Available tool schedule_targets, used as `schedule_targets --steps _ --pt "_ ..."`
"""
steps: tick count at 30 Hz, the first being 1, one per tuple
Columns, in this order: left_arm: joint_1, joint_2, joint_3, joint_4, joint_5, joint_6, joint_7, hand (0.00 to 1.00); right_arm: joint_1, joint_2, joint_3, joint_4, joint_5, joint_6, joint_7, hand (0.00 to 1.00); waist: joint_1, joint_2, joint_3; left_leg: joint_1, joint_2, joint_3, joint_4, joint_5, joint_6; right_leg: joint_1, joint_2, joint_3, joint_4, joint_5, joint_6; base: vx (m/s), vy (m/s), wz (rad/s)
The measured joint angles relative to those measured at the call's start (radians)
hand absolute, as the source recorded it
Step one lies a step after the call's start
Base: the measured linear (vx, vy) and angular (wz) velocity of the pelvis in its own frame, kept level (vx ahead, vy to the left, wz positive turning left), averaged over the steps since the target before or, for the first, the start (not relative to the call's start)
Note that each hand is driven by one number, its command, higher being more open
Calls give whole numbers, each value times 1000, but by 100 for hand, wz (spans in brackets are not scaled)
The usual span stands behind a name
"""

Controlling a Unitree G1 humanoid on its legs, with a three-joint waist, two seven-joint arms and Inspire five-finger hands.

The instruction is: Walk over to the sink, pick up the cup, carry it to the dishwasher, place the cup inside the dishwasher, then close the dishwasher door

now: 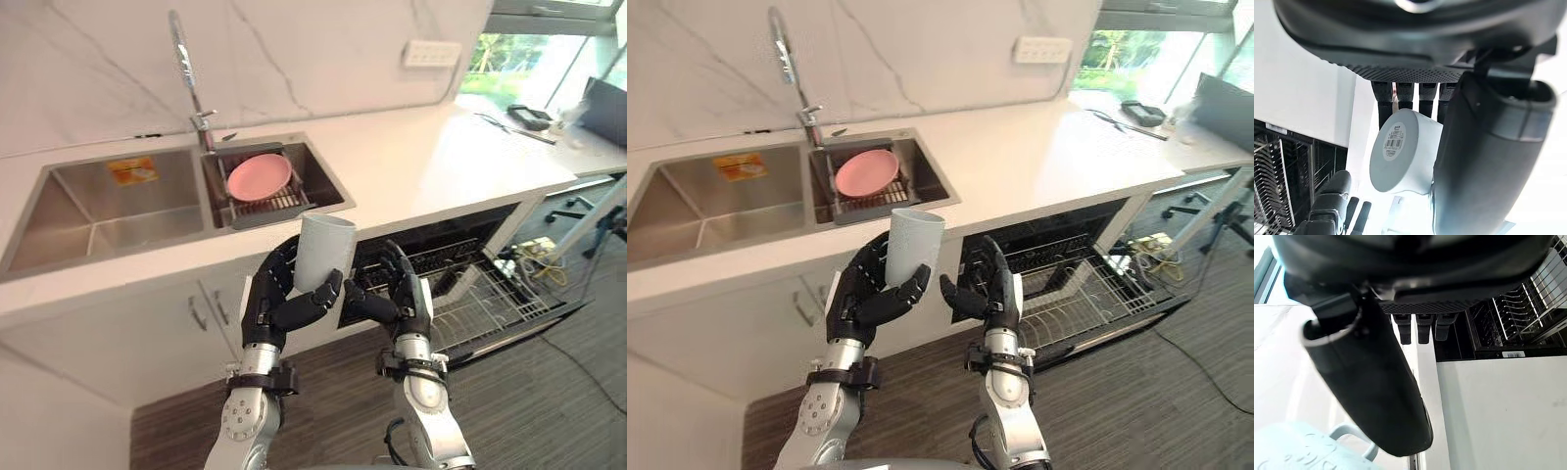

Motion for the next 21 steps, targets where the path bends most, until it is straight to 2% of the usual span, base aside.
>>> schedule_targets --steps 1,2,3,4,5,6,8,9,10,11,13,14,16,17,18,20,21 --pt "-2 1 4 4 0 0 0 30 -3 0 0 4 0 0 2 90 -3 -4 -2 2 4 5 3 -4 -6 -2 9 -13 -75 39 -6 262 -127 -29" --pt "-9 -3 6 26 0 -3 -1 30 -3 -4 1 4 0 -1 2 90 -16 -8 0 18 9 -1 15 -37 -57 24 25 -18 -173 189 -20 292 -129 -20" --pt "-17 -17 1 63 0 2 -2 30 -1 -29 -2 13 0 2 3 90 -16 29 10 36 41 -5 16 -44 -67 61 60 -18 -201 196 -30 252 -100 -15" --pt "-17 -18 1 65 0 2 -2 30 0 -31 -2 12 0 2 3 90 -16 31 11 37 42 -5 17 -44 -67 63 63 -17 -203 195 -30 214 -120 -32" --pt "-19 -27 -7 80 0 8 -5 30 10 -64 -11 11 0 2 2 90 -18 54 11 42 60 -10 23 -41 -65 70 89 -9 -218 191 -38 145 -90 -25" --pt "-24 -30 -11 80 0 10 -9 30 19 -69 -26 10 0 2 1 90 -20 60 14 38 69 -12 46 -39 -65 80 100 -8 -228 187 -40 198 -128 -25" --pt "-33 -35 -10 86 1 10 -11 30 35 -69 -50 10 0 4 -9 90 -23 67 23 3 94 -34 189 -36 -71 139 118 -8 -276 187 -40 126 -63 -2" --pt "-35 -38 -9 91 0 10 -11 30 44 -71 -54 3 1 4 -13 90 -22 76 31 -16 112 -51 292 -23 -89 185 126 -8 -299 187 -41 150 -19 -4" --pt "-34 -43 -4 91 0 9 -10 30 63 -75 -52 -30 2 4 -14 90 -17 84 43 -47 133 -67 430 18 -102 244 136 1 -332 187 -43 161 6 -20" --pt "-36 -48 3 90 0 5 -9 30 68 -75 -47 -66 2 4 -13 90 -5 83 44 -88 139 -82 524 31 -106 264 135 15 -353 184 -48 137 30 -29" --pt "-44 -55 7 69 0 3 -9 30 56 -71 -50 -126 3 -7 -15 90 8 80 46 -175 109 -117 522 -51 -91 262 129 40 -373 179 -61 112 50 -29" --pt "-44 -56 7 64 0 3 -9 30 52 -70 -50 -133 4 -9 -14 90 10 77 48 -193 94 -126 494 -69 -88 262 125 48 -375 179 -61 105 75 -34" --pt "-44 -57 7 63 0 3 -8 30 42 -69 -50 -140 28 -14 -10 90 16 71 51 -214 32 -175 338 -77 -87 263 110 76 -376 182 -48 95 108 -44" --pt "-44 -57 8 62 0 3 -5 30 40 -70 -51 -139 41 -15 -10 90 16 82 46 -206 5 -207 197 -36 -84 261 111 96 -371 191 -21 130 191 -59" --pt "-46 -52 9 61 1 4 -1 30 43 -69 -52 -132 43 -14 -9 90 16 87 44 -185 -5 -201 118 60 -37 264 114 127 -365 185 -4 144 205 -57" --pt "-50 -45 16 58 1 4 10 30 65 -50 -53 -143 72 -15 1 90 8 56 41 -157 -31 -177 71 77 -28 263 93 147 -376 188 8 147 152 -31" --pt "-54 -44 17 58 2 4 15 30 66 -41 -56 -146 84 -15 10 90 3 50 42 -143 -44 -162 51 83 -21 265 80 157 -383 189 14 138 133 -20"
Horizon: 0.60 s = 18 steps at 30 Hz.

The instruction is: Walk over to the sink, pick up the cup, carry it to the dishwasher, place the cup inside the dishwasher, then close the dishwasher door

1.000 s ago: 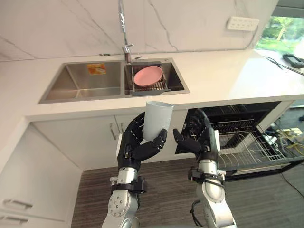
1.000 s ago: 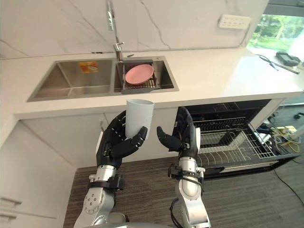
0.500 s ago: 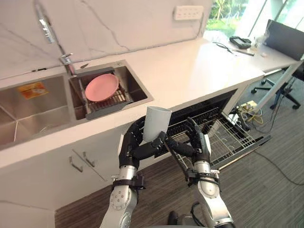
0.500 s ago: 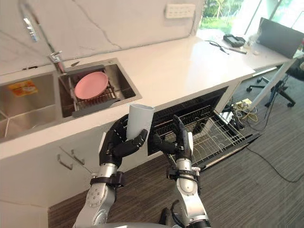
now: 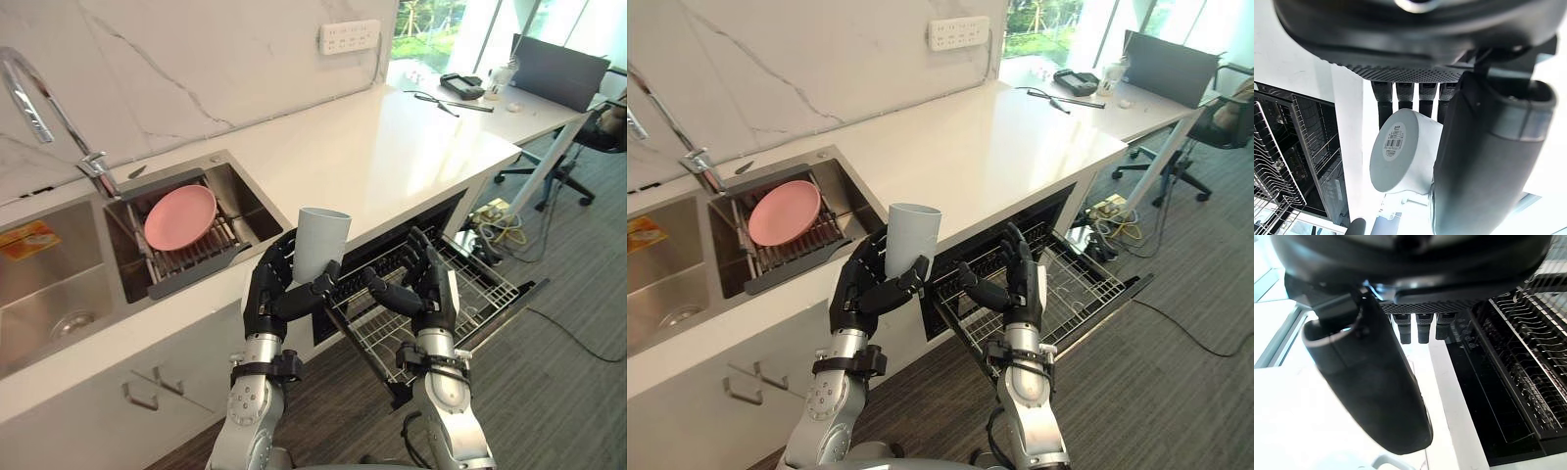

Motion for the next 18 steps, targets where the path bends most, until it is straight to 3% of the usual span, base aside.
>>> schedule_targets --steps 4,11,13,18 --pt "0 3 -2 -8 39 1 4 30 36 3 3 -53 50 -1 23 90 -1 0 -2 89 -32 23 -100 31 6 51 -24 24 -46 9 15 88 81 -15" --pt "-9 29 -14 -27 95 1 6 30 66 9 18 -143 154 -12 71 90 -23 -5 -12 151 -27 60 -199 53 5 65 -10 61 -80 21 16 17 -14 -20" --pt "-61 35 13 -12 116 1 33 30 82 -2 38 -176 251 -33 100 90 -30 -6 -17 170 -23 90 -211 55 8 83 3 92 -120 53 18 -51 -5 -35" --pt "-79 44 39 42 135 1 60 30 80 -4 72 -192 283 -44 126 90 -29 -13 -26 177 -28 98 -217 59 15 88 0 100 -139 67 22 -39 10 -5"
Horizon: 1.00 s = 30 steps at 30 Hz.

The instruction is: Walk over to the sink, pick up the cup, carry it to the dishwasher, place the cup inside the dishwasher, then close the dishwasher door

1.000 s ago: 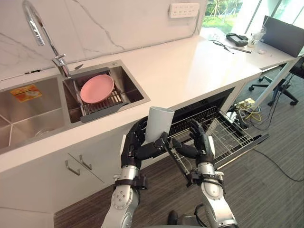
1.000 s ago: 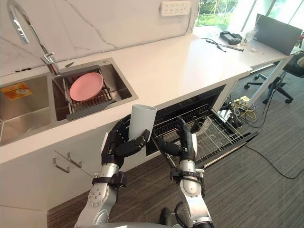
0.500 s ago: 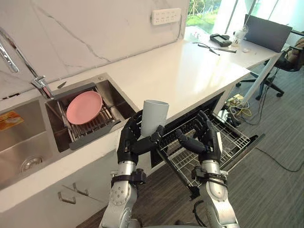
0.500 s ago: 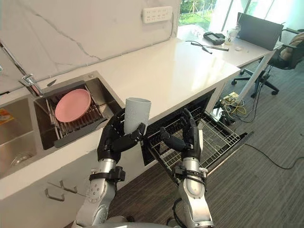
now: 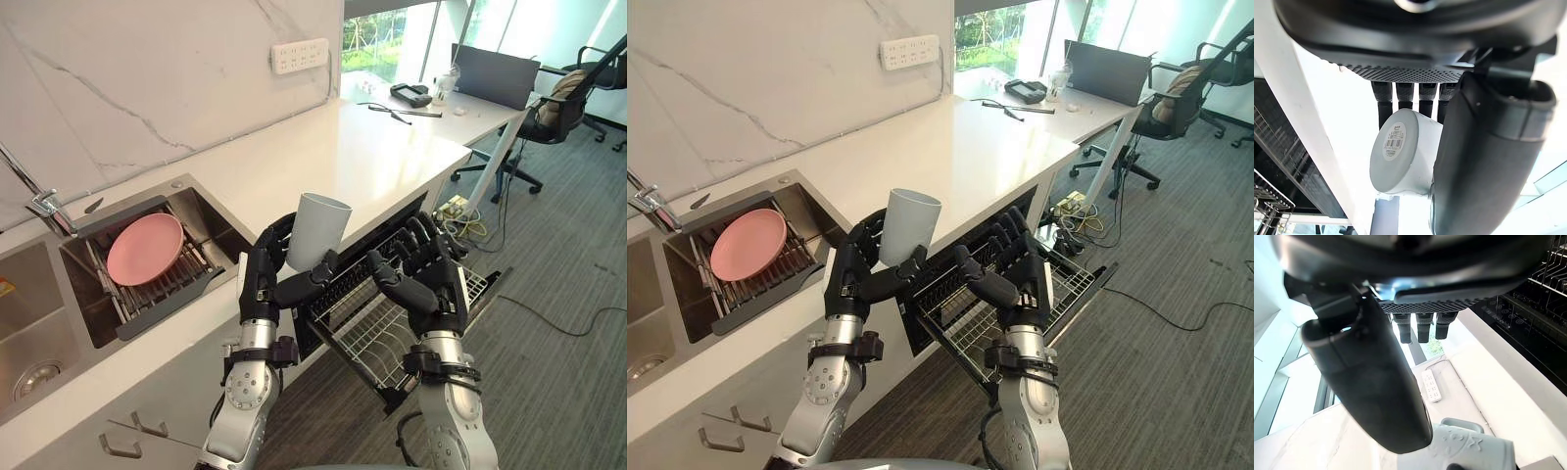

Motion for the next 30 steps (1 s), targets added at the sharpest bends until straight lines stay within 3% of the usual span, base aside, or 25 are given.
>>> schedule_targets --steps 14,30 --pt "-6 0 -1 17 0 3 15 30 -20 -23 87 -5 134 -1 53 90 1 -9 -35 0 -3 7 -6 1 2 7 -1 7 -31 15 3 -5 2 -2" --pt "-41 -1 -146 17 -2 3 -46 30 -53 -34 97 0 123 -19 43 90 3 -11 -60 -3 -12 -23 -54 36 5 0 -6 -23 -33 15 3 -11 -11 6"
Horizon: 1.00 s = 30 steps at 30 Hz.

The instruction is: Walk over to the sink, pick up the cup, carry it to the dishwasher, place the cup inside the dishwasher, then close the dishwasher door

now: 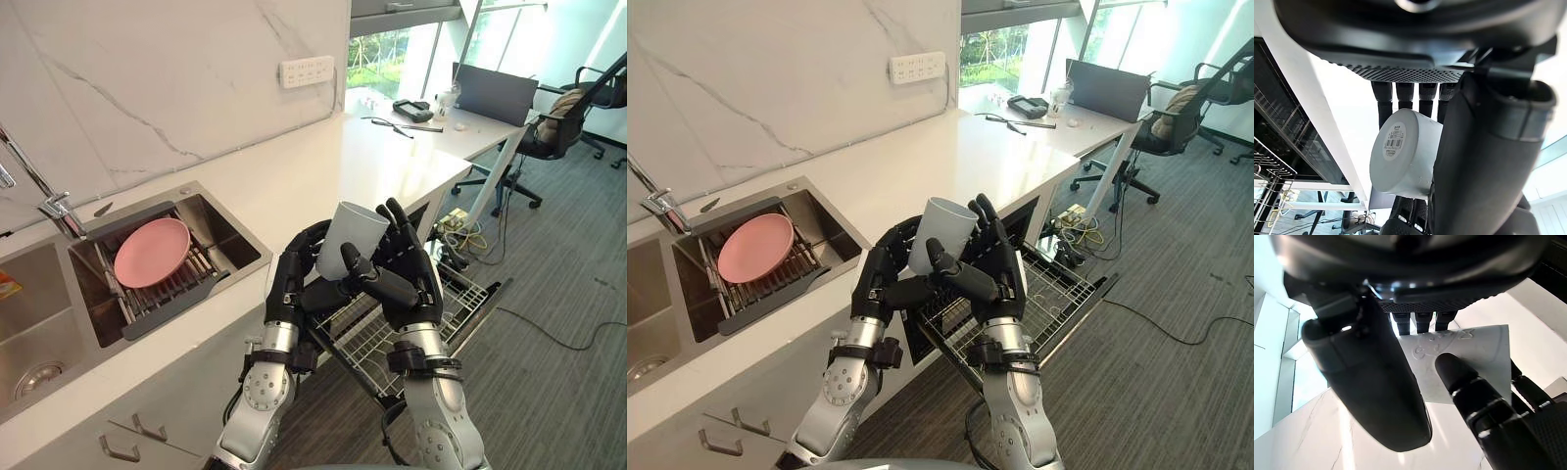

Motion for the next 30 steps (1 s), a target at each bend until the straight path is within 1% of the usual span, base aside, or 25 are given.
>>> schedule_targets --steps 7,14,15,23,25,30 --pt "0 2 -44 0 0 0 1 30 0 0 0 2 -22 -25 -25 90 1 -4 -4 0 -3 -9 -6 8 0 0 -2 -8 1 0 0 -18 -7 4" --pt "-14 3 -65 -1 -5 0 4 30 0 -11 0 2 -29 -43 -42 90 -1 -5 -5 -8 -3 -9 -5 8 0 -7 -3 -8 1 0 0 0 0 0" --pt "-17 3 -70 -1 -13 1 5 30 0 -13 0 2 -29 -47 -45 30 -1 -6 -6 -9 -3 -9 -5 8 0 -8 -3 -8 1 0 0 0 0 0" --pt "-23 15 -109 -5 -36 1 11 30 0 -20 -34 8 -10 -55 -92 30 -1 -17 -13 -12 -5 -9 -5 8 0 -8 -6 -8 3 0 0 0 0 0" --pt "-23 24 -123 -14 -43 1 11 30 0 -29 -42 14 19 -61 -92 30 -1 -18 -13 -12 -6 -9 -4 8 0 -9 -6 -7 4 0 0 0 0 0" --pt "-25 27 -123 -14 -47 2 12 30 0 -46 -37 14 23 -66 -88 30 -1 -18 -14 -13 -5 -9 -2 8 0 -9 -6 -8 5 0 0 0 0 0"
